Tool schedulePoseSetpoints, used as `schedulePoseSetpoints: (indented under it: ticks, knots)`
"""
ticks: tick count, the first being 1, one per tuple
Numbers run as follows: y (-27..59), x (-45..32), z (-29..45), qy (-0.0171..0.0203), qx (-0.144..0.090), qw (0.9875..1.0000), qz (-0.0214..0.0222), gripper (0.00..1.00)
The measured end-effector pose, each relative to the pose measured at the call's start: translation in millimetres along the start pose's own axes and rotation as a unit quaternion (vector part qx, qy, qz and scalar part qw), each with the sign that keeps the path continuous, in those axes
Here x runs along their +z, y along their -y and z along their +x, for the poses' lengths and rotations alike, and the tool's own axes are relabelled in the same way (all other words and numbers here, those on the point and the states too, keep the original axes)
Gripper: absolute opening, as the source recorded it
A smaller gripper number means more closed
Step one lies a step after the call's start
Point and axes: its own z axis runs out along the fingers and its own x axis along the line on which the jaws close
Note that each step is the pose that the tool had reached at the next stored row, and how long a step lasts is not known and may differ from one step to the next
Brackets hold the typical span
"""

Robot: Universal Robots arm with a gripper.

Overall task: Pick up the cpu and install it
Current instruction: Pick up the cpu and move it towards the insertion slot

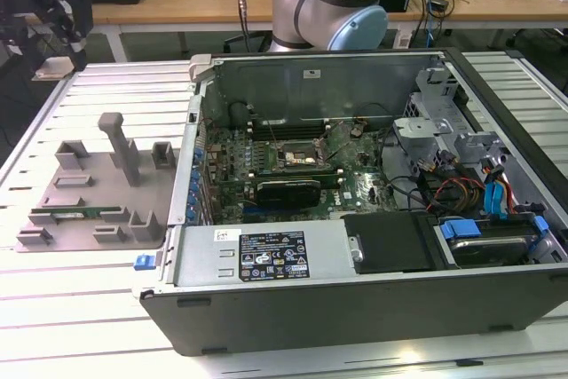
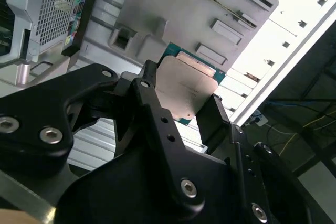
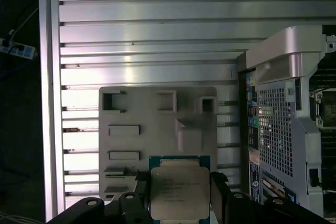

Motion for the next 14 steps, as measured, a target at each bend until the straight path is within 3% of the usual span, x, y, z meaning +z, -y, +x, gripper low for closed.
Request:
schedulePoseSetpoints:
  ticks: [2, 6, 10, 14]
  knots:
    - [-0.1, 0.1, -4.6, 0.0000, 0.000, 1.0000, 0.0000, 0.55]
    - [-0.8, 0.7, -24.4, 0.0000, 0.000, 1.0000, 0.0000, 0.55]
    - [-1.2, 1.0, -37.1, 0.0000, 0.000, 1.0000, 0.0000, 0.55]
    - [-1.5, 1.2, -45.3, 0.0000, 0.000, 1.0000, 0.0000, 0.55]
